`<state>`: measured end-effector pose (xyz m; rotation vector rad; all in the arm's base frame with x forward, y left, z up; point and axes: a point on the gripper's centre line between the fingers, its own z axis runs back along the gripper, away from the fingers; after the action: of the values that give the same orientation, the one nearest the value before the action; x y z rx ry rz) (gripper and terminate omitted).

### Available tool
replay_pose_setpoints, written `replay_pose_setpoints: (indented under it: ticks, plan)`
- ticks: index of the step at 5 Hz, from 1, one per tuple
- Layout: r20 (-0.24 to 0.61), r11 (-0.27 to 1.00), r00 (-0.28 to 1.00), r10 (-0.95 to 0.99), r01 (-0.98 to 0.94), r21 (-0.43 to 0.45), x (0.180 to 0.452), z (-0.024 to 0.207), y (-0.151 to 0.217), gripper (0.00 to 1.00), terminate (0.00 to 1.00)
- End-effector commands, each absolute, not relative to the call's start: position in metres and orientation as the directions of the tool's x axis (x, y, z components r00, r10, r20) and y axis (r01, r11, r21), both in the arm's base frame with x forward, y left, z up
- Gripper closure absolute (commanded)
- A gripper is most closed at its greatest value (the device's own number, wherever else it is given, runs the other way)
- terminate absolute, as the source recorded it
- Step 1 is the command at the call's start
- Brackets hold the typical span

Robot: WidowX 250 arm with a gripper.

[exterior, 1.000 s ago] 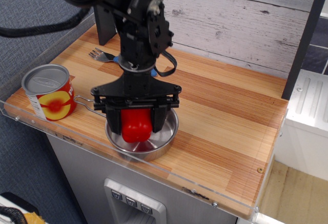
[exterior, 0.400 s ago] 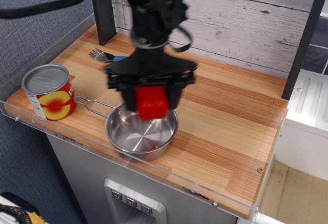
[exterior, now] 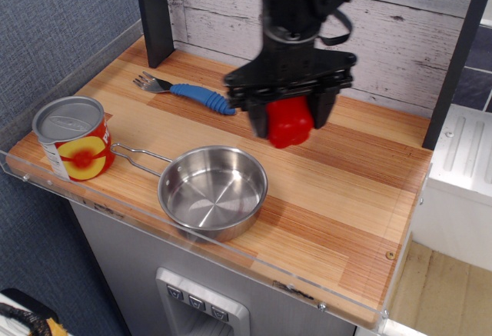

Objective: Move red block from silver pot and place right upper corner.

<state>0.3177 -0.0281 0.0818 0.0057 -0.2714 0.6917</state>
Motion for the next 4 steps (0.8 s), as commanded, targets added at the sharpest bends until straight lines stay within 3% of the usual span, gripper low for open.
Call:
replay_pose_setpoints:
  ticks: [1, 2, 4]
  plan:
    - [0.226, 0.834, 0.803, 0.552, -0.521, -0.184, 0.389, 0.072, -0.056, 1.00, 0.00]
    - [0.238, 0.852, 0.818, 0.524, -0.504, -0.144, 0.409, 0.065, -0.068, 1.00, 0.00]
    - [0.192, 0.845, 0.823, 0.534, -0.519, -0.126, 0.424, 0.053, -0.081, 1.00, 0.00]
